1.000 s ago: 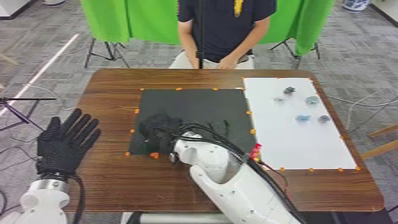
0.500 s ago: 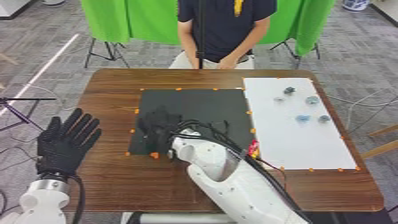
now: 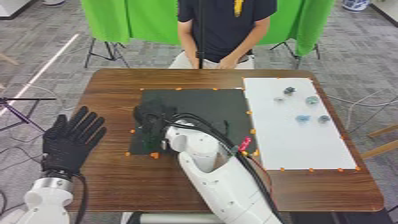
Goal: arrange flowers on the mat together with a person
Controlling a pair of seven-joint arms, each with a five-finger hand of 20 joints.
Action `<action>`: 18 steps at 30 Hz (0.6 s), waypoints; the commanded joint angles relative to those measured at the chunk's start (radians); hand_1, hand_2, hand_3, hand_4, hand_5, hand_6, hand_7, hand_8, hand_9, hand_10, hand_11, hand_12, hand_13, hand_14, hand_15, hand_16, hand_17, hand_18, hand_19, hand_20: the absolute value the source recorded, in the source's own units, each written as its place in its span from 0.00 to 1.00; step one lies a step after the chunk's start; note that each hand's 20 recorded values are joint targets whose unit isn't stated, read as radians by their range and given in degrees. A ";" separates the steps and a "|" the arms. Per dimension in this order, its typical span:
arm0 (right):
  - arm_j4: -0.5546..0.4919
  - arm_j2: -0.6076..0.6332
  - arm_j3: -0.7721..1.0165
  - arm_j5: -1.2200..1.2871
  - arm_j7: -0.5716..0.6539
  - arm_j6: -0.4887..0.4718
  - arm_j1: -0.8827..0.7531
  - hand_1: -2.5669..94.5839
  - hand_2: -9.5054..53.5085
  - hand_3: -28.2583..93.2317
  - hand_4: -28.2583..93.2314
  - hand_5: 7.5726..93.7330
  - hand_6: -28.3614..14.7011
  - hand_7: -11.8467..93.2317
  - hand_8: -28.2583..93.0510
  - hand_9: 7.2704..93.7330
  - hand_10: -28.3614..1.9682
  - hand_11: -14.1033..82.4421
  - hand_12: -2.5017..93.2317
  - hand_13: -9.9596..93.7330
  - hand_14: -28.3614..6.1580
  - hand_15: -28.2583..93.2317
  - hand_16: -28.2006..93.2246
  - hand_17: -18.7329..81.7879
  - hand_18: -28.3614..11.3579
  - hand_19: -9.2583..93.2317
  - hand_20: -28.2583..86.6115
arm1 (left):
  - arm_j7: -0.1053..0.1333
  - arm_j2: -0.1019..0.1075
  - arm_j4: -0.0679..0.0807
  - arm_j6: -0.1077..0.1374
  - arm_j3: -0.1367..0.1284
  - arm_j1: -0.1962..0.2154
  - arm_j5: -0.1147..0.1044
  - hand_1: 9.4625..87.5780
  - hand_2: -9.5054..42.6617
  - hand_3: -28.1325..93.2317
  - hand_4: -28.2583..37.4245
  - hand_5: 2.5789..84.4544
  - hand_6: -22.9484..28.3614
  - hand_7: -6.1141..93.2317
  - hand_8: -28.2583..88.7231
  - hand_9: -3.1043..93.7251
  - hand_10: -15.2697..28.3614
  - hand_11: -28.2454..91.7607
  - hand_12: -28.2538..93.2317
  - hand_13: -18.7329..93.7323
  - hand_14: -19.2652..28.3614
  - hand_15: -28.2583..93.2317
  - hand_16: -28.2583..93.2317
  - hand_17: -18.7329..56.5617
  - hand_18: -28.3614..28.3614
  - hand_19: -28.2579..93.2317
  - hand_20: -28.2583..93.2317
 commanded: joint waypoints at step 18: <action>0.007 0.046 -0.146 -0.097 0.124 0.129 0.012 0.62 0.00 0.79 0.00 0.64 0.68 0.54 0.17 0.77 0.65 0.32 0.48 0.61 0.53 0.76 0.61 0.39 0.20 0.79 0.51 | -0.020 0.007 0.003 -0.020 0.006 -0.004 0.002 0.20 0.43 0.83 0.00 0.49 0.61 0.12 0.18 0.43 0.69 0.36 0.31 0.43 0.72 0.43 0.21 0.21 0.74 0.45 0.34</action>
